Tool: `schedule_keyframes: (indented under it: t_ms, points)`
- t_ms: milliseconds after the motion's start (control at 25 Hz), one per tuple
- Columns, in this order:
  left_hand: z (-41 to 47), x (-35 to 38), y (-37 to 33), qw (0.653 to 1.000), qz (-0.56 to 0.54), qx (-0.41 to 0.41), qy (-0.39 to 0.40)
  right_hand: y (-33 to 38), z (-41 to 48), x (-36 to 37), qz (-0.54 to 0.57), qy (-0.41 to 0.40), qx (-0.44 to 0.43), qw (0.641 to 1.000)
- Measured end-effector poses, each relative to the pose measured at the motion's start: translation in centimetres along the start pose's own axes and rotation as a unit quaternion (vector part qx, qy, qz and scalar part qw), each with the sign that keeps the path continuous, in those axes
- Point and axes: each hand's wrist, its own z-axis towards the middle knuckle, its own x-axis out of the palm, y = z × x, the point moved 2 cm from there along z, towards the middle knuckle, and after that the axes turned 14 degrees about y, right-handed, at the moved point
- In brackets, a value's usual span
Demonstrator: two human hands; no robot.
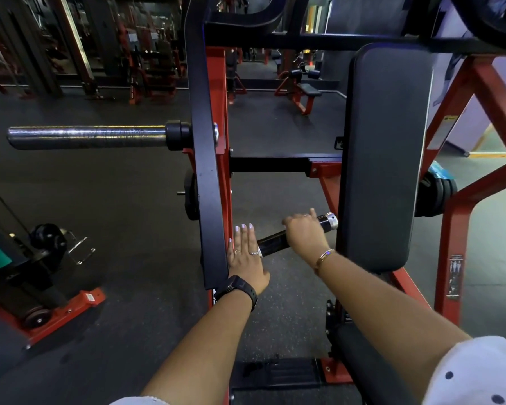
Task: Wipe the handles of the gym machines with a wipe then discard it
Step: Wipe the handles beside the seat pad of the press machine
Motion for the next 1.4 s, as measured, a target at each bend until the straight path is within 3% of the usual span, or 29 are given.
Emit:
schedule_keyframes:
  t_ms: [120, 200, 280, 360, 480, 640, 720, 880, 1040, 1160, 1280, 1400]
  points:
    - [0.2, -0.1, -0.1, 0.999, 0.037, -0.019, 0.006, 4.1, -1.5, 0.8, -0.008, -0.056, -0.121, 0.991]
    - [0.2, -0.1, -0.2, 0.998, 0.059, -0.019, 0.004, 4.6, -3.3, 1.9, -0.023, -0.148, -0.224, 0.963]
    - [0.1, 0.0, -0.1, 1.0, 0.022, -0.007, 0.001, 2.3, -5.1, 3.1, -0.051, -0.215, -0.266, 0.938]
    - [-0.1, -0.1, 0.0, 1.0, -0.013, 0.007, -0.001, -1.2, -5.9, 3.3, -0.06, -0.252, -0.247, 0.934]
    - [0.0, 0.0, 0.1, 1.0, -0.015, 0.014, -0.007, -6.1, -5.4, 2.7, -0.023, -0.274, -0.147, 0.95]
    - [0.0, 0.1, 0.2, 1.0, -0.013, 0.015, -0.007, -5.5, -5.1, 2.6, 0.079, -0.264, -0.022, 0.961]
    - [-0.1, 0.1, 0.2, 1.0, -0.014, 0.014, -0.006, -1.7, -5.4, 3.3, 0.097, -0.271, -0.038, 0.957]
    - [0.1, 0.1, -0.1, 1.0, 0.011, -0.002, -0.009, 5.7, -6.3, 5.1, 0.063, -0.234, -0.19, 0.951]
    - [0.0, 0.0, -0.1, 1.0, -0.014, 0.006, -0.007, 1.6, -6.5, 4.3, -0.037, -0.233, -0.237, 0.942]
    - [0.0, 0.0, 0.1, 1.0, -0.012, 0.013, -0.005, -4.3, -6.4, 3.8, -0.024, -0.254, -0.175, 0.951]
    - [0.1, 0.0, 0.1, 1.0, -0.008, 0.013, -0.008, -7.1, -6.5, 4.3, 0.073, -0.218, -0.056, 0.972]
    - [0.2, 0.2, 0.2, 1.0, -0.015, 0.014, -0.009, -6.1, -6.2, 4.6, 0.193, -0.23, 0.011, 0.954]
